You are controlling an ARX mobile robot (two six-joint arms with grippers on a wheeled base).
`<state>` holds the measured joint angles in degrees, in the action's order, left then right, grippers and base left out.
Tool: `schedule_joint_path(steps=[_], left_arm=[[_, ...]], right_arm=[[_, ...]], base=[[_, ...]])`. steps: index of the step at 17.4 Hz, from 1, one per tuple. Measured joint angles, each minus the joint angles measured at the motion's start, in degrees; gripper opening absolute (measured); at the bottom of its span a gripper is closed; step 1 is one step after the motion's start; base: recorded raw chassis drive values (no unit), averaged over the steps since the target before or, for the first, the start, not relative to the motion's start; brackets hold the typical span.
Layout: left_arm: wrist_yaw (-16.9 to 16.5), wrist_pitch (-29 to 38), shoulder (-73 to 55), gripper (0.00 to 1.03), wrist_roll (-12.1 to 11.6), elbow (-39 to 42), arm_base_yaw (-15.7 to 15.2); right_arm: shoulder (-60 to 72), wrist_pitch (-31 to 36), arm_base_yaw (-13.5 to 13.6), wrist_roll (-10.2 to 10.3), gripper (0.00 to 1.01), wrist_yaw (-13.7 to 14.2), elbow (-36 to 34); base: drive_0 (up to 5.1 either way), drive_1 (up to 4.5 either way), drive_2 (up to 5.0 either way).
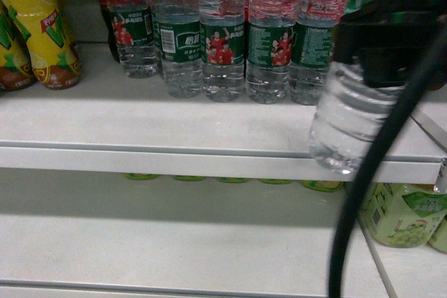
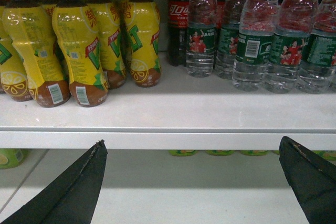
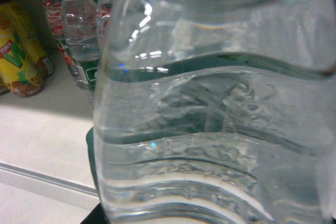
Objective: Move water from second to third shelf
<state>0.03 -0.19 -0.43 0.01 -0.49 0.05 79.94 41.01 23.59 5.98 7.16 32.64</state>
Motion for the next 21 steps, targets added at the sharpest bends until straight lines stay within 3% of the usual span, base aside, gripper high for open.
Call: schedule_joint_path(steps=[2,5,8,10,13,15,19,21], left_arm=[[0.0,0.0,0.0,0.98,0.0,0.0,0.0],[0.0,0.0,0.0,0.98,0.0,0.0,0.0],[0.0,0.0,0.0,0.98,0.0,0.0,0.0],[0.0,0.0,0.0,0.98,0.0,0.0,0.0],[0.0,0.0,0.0,0.98,0.0,0.0,0.0],[0.0,0.0,0.0,0.98,0.0,0.0,0.0],[0.0,0.0,0.0,0.98,0.0,0.0,0.0],[0.0,0.0,0.0,0.98,0.0,0.0,0.0]], right_arm=[[-7.7,-2.1,-2.3,-0.5,0.43,-0.7,-4.3],[-20.1,-11.1,-5.1,-1.4,0.43,-2.4,-9.7],[-33.0,-17.2,-7.5,-2.9,0.42,-1.9,-11.5],[-38.4,-19.9,-11.6,-2.6,0.42,-2.1,-11.6],[-41.5,-24.9,-19.4,-0.5,0.42,-6.0,-11.8],[-42.4,-26.8,-20.3,0.5,0.42,-8.1,-11.9],[-43.3,-27.8,-20.2,1.1,0.42,-9.1,-11.9],[-44.9,-29.1,-19.4,2.8,0.42,-10.8,-11.9]], base=[[0.0,0.00,0.0],[0.0,0.00,0.0],[0.0,0.00,0.0],[0.0,0.00,0.0],[0.0,0.00,0.0],[0.0,0.00,0.0],[0.0,0.00,0.0],[0.0,0.00,0.0]])
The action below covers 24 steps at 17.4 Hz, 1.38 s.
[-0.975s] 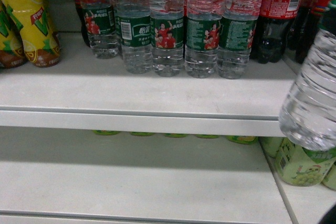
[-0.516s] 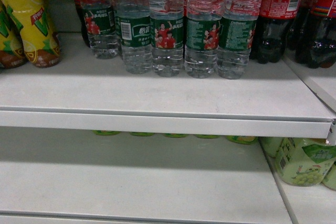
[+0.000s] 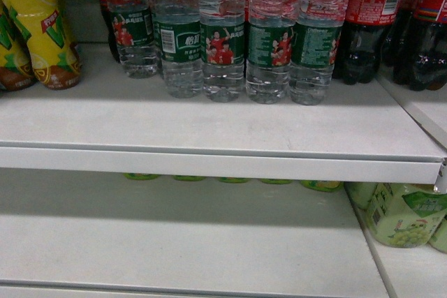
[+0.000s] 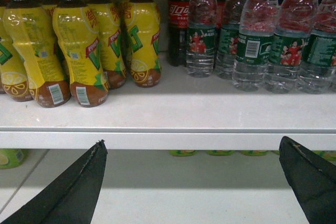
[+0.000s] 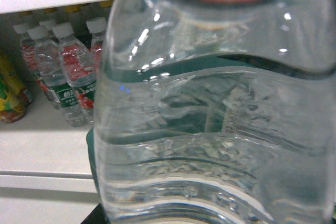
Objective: Move water from second to third shelf
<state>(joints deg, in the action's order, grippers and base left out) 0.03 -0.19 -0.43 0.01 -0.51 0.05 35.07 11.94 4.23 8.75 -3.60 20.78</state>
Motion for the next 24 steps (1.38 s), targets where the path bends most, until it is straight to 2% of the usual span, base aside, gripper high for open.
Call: schedule_joint_path(steps=[4,24], left_arm=[[0.0,0.0,0.0,0.98,0.0,0.0,0.0],[0.0,0.0,0.0,0.98,0.0,0.0,0.0]], right_arm=[[-0.8,-3.4,1.1,1.7,0.42,-1.0,0.0],[-1.8,-4.1,1.0,1.7,0.42,-1.0,0.0]], base=[[0.0,0.00,0.0],[0.0,0.00,0.0]])
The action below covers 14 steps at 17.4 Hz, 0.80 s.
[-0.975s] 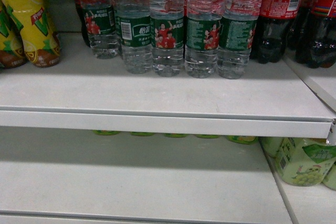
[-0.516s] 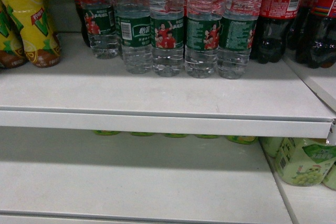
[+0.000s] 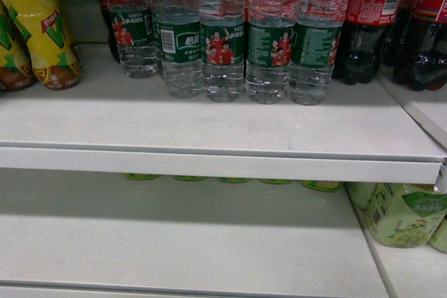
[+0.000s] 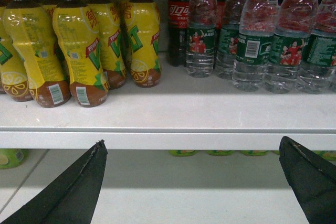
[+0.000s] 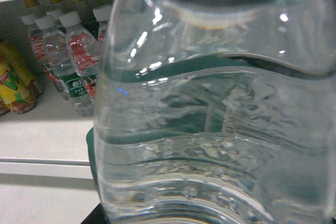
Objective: Move water from second to third shelf
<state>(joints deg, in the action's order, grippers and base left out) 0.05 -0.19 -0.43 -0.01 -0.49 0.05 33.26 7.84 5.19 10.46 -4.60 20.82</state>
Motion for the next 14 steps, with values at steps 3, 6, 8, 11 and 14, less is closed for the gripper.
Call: schedule_joint_path(steps=[3,6,8,11,14], left_arm=[[0.0,0.0,0.0,0.98,0.0,0.0,0.0],[0.0,0.0,0.0,0.98,0.0,0.0,0.0],[0.0,-0.2,0.0,0.98,0.0,0.0,0.0],[0.0,0.0,0.0,0.98,0.0,0.0,0.0],[0.1,0.0,0.0,0.98,0.0,0.0,0.0]], right_arm=[[0.0,0.0,0.0,0.0,0.42,0.0,0.0],[0.0,0.0,0.0,0.0,0.42,0.0,0.0],[0.0,-0.3,0.0,0.0,0.42,0.0,0.0],[0.0,0.0,0.0,-0.2,0.42,0.0,0.1],[0.0,0.0,0.0,-0.3,0.42,0.0,0.1]], base=[[0.0,0.00,0.0],[0.0,0.00,0.0],[0.0,0.00,0.0],[0.0,0.00,0.0],[0.0,0.00,0.0]])
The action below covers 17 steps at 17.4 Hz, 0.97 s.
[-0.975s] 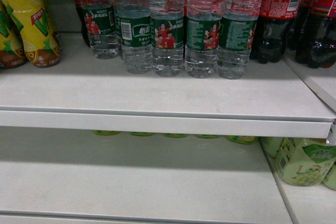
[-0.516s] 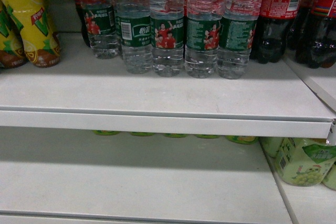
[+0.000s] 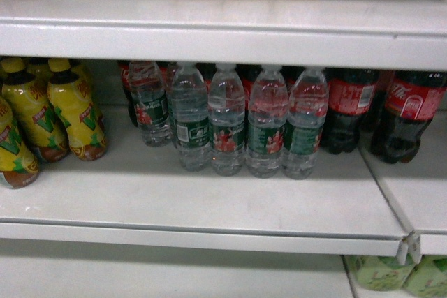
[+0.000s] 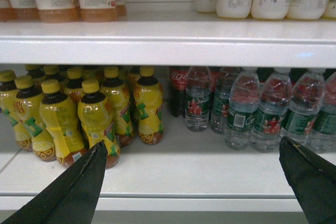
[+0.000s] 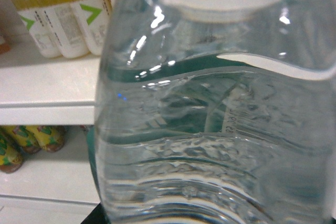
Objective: Move water from second to third shelf
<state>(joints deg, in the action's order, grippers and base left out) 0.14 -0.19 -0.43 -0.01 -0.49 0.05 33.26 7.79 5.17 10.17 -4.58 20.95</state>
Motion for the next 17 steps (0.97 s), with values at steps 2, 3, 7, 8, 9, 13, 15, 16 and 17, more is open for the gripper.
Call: schedule_joint_path(steps=[2,3,7,8,9,13,15,16,17], left_arm=[[-0.2,0.0,0.0,0.98,0.0,0.0,0.0],[-0.1,0.0,0.0,0.98,0.0,0.0,0.0],[-0.1,0.1,0.0,0.98,0.0,0.0,0.0],[-0.1,0.2,0.0,0.98,0.0,0.0,0.0],[-0.1,0.0,0.0,0.98,0.0,0.0,0.0],[-0.1,0.1,0.0,0.98,0.0,0.0,0.0],[-0.1,0.0,0.0,0.98,0.0,0.0,0.0],[-0.1,0.0,0.0,0.98,0.0,0.0,0.0],[-0.1,0.0,0.0,0.98,0.0,0.0,0.0]], right_arm=[[0.0,0.0,0.0,0.0,0.42,0.0,0.0],[0.0,0.0,0.0,0.0,0.42,0.0,0.0],[-0.1,0.4,0.0,0.0,0.42,0.0,0.4],[-0.1,0.3,0.0,0.0,0.42,0.0,0.4],[-0.1,0.2,0.0,0.0,0.42,0.0,0.4],[-0.1,0.2,0.0,0.0,0.42,0.0,0.4],[-0.1,0.2,0.0,0.0,0.42,0.0,0.4],[-0.1,0.2,0.0,0.0,0.42,0.0,0.4],[-0.1,0.2,0.0,0.0,0.42,0.0,0.4]], base=[[0.0,0.00,0.0],[0.0,0.00,0.0],[0.0,0.00,0.0],[0.0,0.00,0.0],[0.0,0.00,0.0],[0.0,0.00,0.0],[0.0,0.00,0.0],[0.0,0.00,0.0],[0.0,0.00,0.0]])
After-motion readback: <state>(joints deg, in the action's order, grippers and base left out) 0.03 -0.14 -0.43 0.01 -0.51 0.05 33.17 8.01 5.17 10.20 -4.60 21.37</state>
